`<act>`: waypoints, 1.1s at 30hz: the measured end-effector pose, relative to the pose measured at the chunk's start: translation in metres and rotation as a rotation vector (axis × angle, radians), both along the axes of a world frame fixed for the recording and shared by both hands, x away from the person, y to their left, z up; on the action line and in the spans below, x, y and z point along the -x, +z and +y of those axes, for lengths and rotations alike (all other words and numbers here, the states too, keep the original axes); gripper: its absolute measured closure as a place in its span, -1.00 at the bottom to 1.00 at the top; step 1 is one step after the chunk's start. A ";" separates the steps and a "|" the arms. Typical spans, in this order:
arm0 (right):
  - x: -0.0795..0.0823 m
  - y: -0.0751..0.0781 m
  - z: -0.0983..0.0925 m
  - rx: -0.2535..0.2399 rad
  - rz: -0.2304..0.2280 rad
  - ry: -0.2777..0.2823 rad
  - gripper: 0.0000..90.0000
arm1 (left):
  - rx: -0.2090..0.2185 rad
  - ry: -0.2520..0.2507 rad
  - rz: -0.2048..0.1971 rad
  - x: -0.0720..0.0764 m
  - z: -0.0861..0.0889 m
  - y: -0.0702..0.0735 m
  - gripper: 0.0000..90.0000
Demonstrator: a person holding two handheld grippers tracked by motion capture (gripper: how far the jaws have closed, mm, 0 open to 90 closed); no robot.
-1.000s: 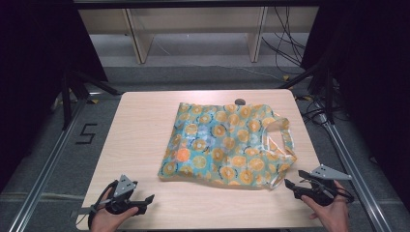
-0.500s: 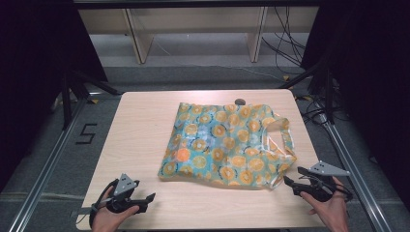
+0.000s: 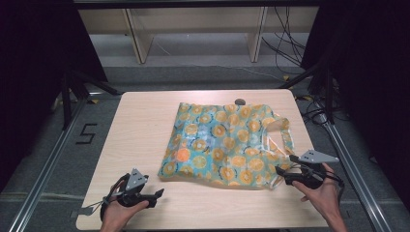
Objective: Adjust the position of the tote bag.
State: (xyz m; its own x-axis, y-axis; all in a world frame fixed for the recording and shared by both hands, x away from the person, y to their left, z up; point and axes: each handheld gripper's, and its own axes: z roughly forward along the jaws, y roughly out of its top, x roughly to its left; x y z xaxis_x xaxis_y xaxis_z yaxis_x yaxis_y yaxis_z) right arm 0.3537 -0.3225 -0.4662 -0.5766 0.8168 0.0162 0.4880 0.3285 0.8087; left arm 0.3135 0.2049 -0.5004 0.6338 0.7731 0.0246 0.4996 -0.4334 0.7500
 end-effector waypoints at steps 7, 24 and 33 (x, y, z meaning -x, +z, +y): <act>-0.023 0.001 0.016 0.052 0.034 0.059 -0.40 | -0.020 -0.028 -0.011 -0.020 -0.018 -0.006 -0.41; -0.035 -0.015 0.030 0.113 0.140 0.183 0.92 | -0.143 -0.110 -0.045 -0.050 -0.032 -0.011 0.74; -0.010 -0.014 0.032 0.103 0.134 0.228 0.98 | -0.140 -0.100 0.009 -0.077 -0.023 -0.007 0.89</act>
State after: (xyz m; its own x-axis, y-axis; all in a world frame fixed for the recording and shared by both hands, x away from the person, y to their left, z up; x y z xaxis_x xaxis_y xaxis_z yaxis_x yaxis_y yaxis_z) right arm 0.3633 -0.2902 -0.4802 -0.7442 0.6674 0.0279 0.4921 0.5195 0.6986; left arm 0.3906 0.1818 -0.5078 0.7081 0.6956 0.1214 0.4550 -0.5810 0.6749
